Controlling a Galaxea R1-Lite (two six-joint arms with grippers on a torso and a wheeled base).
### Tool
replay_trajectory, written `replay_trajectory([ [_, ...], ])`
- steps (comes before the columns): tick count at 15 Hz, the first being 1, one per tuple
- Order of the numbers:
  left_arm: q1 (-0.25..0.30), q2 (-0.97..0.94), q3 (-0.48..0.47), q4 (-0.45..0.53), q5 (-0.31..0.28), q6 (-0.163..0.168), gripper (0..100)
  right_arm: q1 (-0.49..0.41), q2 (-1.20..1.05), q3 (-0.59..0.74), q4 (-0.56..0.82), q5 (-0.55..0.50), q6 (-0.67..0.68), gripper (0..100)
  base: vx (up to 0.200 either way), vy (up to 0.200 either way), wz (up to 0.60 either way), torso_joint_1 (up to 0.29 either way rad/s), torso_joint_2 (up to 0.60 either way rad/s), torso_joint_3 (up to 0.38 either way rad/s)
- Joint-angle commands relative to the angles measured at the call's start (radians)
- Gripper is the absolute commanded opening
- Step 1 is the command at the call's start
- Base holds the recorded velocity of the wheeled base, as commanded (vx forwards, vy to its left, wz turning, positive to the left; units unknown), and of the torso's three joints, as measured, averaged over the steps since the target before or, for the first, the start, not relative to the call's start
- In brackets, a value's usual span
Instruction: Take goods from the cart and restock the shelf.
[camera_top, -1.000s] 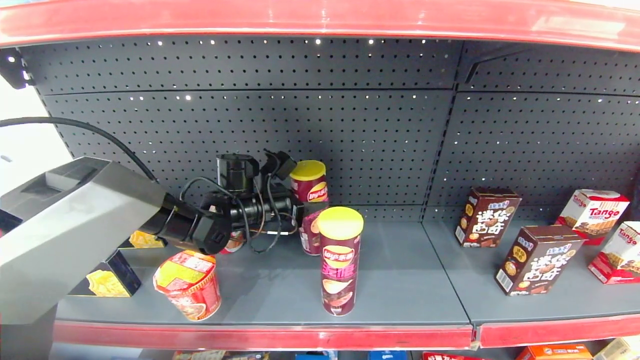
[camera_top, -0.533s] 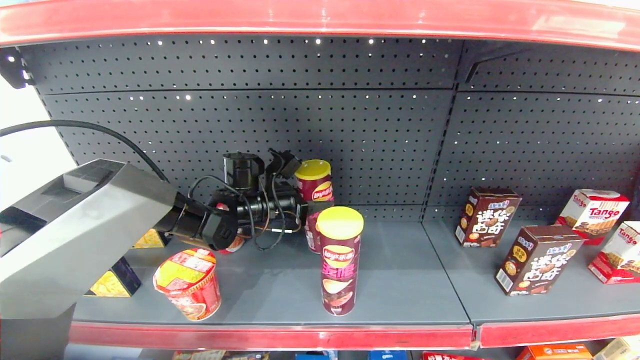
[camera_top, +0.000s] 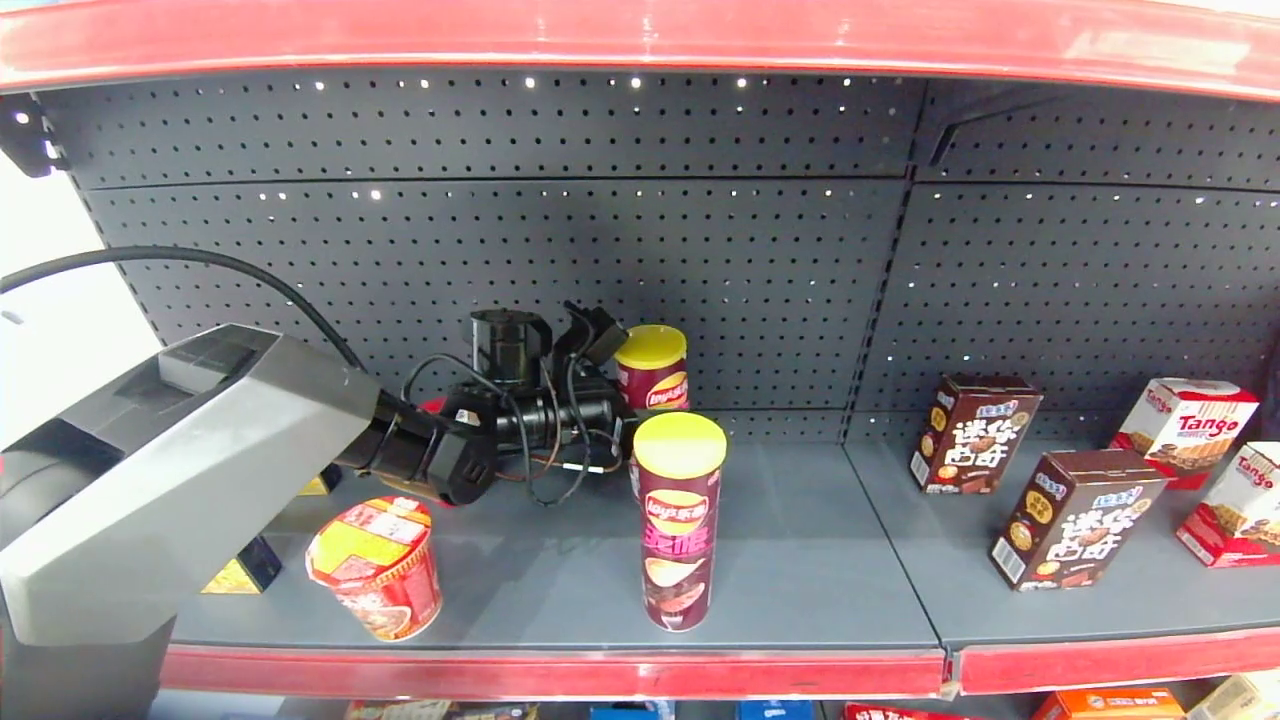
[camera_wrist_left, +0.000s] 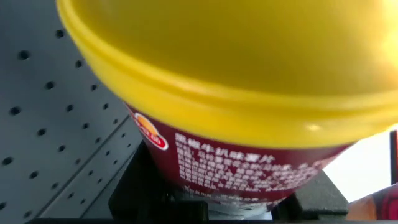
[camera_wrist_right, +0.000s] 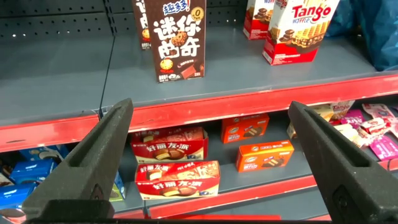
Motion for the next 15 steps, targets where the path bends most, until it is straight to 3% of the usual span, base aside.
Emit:
replay_trajectory([
  [1,0.0,-0.002,-0.006,0.002,0.002,-0.001,0,0.0,0.003,0.0,0.0,0.0,0.0,100,0.0,0.0,0.0,0.0,0.0,0.0],
  [15,0.007,-0.005,-0.044,0.017,0.002,-0.008,0,0.0,0.003,0.0,0.0,0.0,0.0,100,0.0,0.0,0.0,0.0,0.0,0.0],
])
